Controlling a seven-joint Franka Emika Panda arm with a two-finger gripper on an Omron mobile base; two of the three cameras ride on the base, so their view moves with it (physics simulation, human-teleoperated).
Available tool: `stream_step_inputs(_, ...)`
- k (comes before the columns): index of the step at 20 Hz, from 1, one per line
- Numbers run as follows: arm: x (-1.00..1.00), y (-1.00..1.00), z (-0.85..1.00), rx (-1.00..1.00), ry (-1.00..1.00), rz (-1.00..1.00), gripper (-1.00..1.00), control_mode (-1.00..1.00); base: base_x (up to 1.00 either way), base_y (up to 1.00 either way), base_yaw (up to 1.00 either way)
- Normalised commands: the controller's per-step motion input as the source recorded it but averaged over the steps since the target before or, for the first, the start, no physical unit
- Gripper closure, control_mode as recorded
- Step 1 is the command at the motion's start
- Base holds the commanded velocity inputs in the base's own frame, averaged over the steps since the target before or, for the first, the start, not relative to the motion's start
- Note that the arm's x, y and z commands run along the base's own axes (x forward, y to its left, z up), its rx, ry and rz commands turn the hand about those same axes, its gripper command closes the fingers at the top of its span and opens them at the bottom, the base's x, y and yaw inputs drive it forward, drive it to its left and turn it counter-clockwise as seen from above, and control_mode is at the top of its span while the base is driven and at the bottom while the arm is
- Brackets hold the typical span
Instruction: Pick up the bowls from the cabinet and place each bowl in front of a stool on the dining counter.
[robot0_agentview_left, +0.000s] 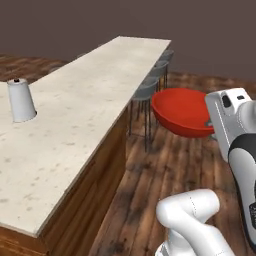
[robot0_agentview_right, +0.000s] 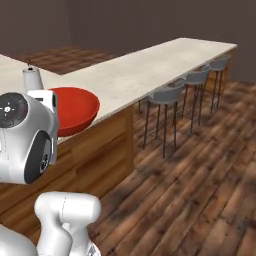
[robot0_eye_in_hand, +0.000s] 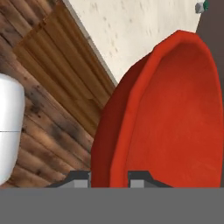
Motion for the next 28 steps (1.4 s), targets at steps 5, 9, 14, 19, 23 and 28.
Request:
stream_step_inputs(5, 0.0, 0.0, 0.0, 0.0, 0.0, 0.0, 1.0, 1.0, 0.85, -1.0, 0.34)
stream_step_inputs(9, 0.0, 0.0, 0.0, 0.0, 0.0, 0.0, 1.0, 1.0, 0.89, -1.0, 0.29)
stream_step_inputs(14, 0.0, 0.0, 0.0, 0.0, 0.0, 0.0, 1.0, 1.0, 0.9, -1.0, 0.25)
stream_step_inputs(19, 0.0, 0.0, 0.0, 0.0, 0.0, 0.0, 1.0, 1.0, 0.88, -1.0, 0.24)
stream_step_inputs(23, 0.0, 0.0, 0.0, 0.0, 0.0, 0.0, 1.0, 1.0, 0.76, -1.0, 0.24)
stream_step_inputs(28, 0.0, 0.0, 0.0, 0.0, 0.0, 0.0, 1.0, 1.0, 0.44, -1.0, 0.35)
